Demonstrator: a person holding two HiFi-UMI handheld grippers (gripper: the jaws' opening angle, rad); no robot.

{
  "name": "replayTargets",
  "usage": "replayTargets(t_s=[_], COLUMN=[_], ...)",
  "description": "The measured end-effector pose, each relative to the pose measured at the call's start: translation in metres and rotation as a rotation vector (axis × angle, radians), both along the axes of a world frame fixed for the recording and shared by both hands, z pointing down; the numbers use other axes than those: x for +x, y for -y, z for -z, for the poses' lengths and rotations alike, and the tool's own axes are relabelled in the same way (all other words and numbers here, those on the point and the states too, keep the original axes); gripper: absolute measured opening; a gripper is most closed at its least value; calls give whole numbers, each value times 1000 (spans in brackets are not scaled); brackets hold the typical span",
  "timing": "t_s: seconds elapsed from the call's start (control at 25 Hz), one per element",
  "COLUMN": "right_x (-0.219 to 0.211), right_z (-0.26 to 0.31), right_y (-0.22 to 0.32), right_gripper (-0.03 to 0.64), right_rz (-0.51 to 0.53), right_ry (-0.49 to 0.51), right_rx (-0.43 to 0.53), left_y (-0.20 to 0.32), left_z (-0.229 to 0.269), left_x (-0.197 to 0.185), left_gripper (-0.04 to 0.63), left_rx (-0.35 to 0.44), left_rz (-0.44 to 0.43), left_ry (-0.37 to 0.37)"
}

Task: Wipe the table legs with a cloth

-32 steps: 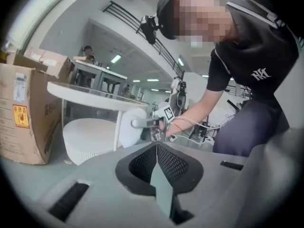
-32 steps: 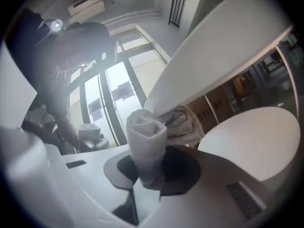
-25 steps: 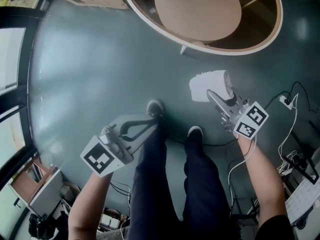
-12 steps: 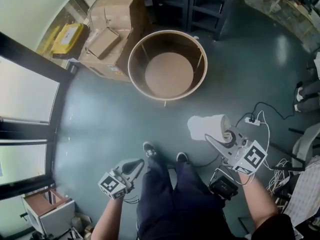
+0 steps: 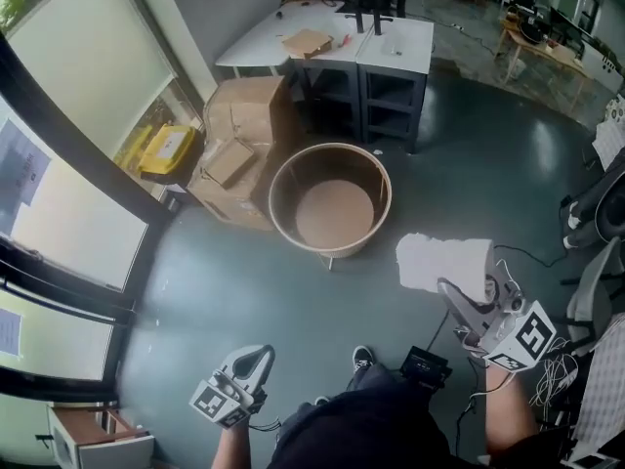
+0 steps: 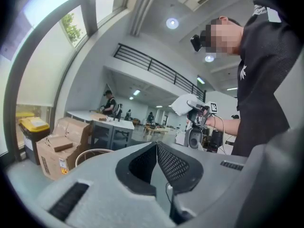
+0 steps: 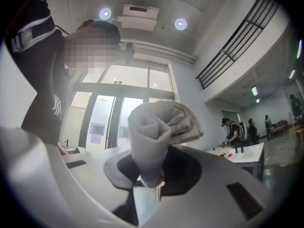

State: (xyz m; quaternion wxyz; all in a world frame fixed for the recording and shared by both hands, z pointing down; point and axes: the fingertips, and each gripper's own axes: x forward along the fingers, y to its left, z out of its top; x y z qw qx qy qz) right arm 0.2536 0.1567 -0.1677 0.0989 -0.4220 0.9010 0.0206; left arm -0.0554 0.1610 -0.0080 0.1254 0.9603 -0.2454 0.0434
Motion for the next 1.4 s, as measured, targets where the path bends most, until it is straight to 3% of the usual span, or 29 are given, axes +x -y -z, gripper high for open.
replayTargets(t_s=[0.16, 0.32, 0.48, 0.6, 0.72, 0.88, 1.04, 1.2, 1.4], right_x=[-8, -45, -101, -145, -176, -197, -204, -212, -204], right_z=[3, 2, -3, -6, -10, -13, -5, -6, -17], right_y=[-55, -108, -153, -187, -220, -261, -282, -286, -289], right_gripper=[70, 70, 71, 70, 69, 70, 70, 69, 69], right_rz=[-84, -119, -94, -61, -33, -25, 28, 123, 181], right_ry=[-27, 35, 75, 31, -27, -76, -113, -106, -71], right_rx=[-22, -62, -130, -177, -209, -245, -212, -194, -201], left_y=[-30, -66, -107, -139, -170, -201, -220, -235, -243], left_z=[37, 70, 101, 115, 120, 116, 133, 146, 136], left_x=[-13, -45, -84, -107, -116, -112, -89, -64, -37], left_gripper=[7, 7, 8, 8, 6, 6, 6, 6, 6], left_rx=[99, 139, 178, 200, 200, 167, 215, 221, 187], left_rz=[-33, -50, -47, -60, -126, -201, -275, -320, -314], left_ry=[-45, -116, -185, -215, -255, -310, -349, -327, -262])
